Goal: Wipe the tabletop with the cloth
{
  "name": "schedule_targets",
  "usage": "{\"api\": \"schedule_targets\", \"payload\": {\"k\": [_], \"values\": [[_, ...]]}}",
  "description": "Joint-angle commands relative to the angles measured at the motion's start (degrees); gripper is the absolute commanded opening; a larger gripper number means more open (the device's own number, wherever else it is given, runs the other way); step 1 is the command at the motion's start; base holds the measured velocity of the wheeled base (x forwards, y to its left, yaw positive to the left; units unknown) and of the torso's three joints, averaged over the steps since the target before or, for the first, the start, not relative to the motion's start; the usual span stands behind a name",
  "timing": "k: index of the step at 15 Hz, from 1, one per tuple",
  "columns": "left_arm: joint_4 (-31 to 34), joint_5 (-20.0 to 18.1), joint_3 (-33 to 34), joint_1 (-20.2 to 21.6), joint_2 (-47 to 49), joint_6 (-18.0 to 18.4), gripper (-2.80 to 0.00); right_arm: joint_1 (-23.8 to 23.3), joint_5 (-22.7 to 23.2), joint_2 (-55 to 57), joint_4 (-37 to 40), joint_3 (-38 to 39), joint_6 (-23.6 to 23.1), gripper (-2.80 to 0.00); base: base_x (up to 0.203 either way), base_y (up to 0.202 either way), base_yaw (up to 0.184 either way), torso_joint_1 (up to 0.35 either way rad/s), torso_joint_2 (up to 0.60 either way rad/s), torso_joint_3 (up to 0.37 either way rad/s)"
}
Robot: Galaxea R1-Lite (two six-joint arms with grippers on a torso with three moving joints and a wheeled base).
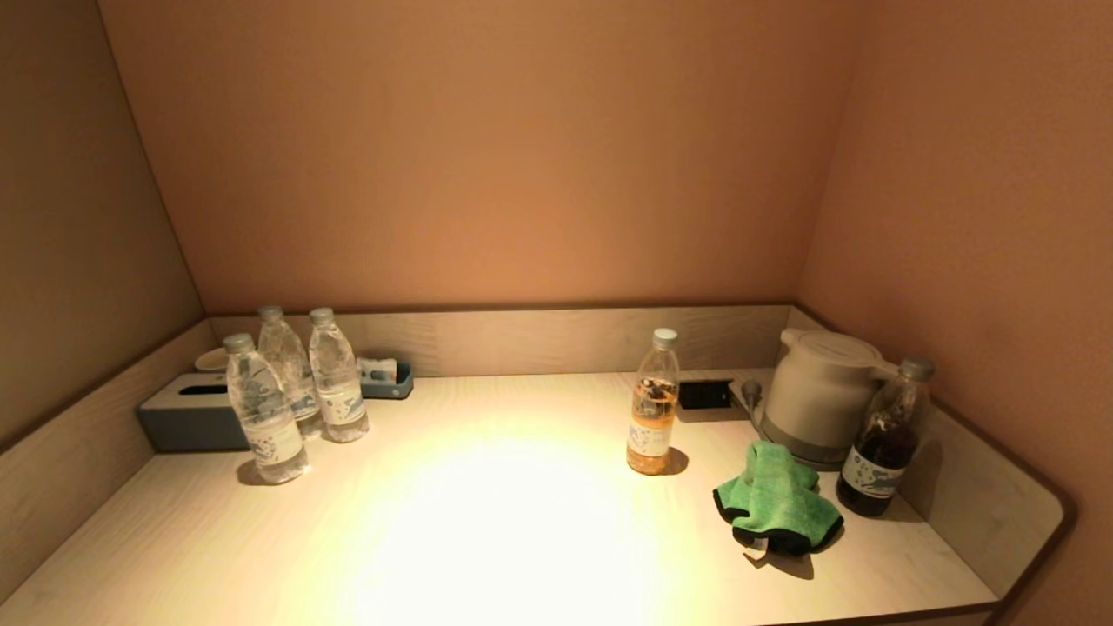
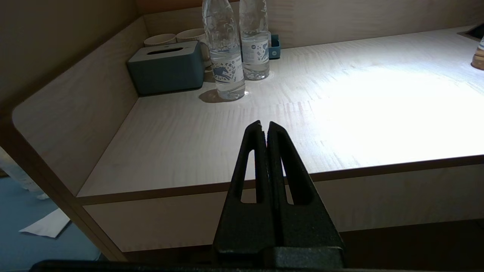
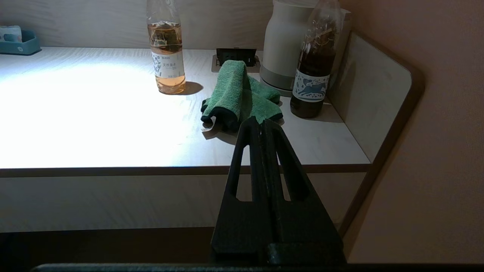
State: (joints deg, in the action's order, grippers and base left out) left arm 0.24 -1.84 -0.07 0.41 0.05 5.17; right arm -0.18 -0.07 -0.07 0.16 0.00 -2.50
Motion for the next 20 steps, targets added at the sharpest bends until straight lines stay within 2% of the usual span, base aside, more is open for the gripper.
{"api": "schedule_targets", "payload": {"k": [1,20], "values": [[0.02,0.00,-0.01,0.02,0.04,0.02,-2.80,0.01,-0.01,0.07,-0.05,0.00,-0.05,-2.80,0.000,0.000,0.000,0.000,0.00,0.000],[0.02,0.00,-0.01,-0.06,0.04,0.02,-2.80,0.01,-0.01,0.07,0.02,0.00,-0.05,-2.80,0.000,0.000,0.000,0.000,0.00,0.000]]}}
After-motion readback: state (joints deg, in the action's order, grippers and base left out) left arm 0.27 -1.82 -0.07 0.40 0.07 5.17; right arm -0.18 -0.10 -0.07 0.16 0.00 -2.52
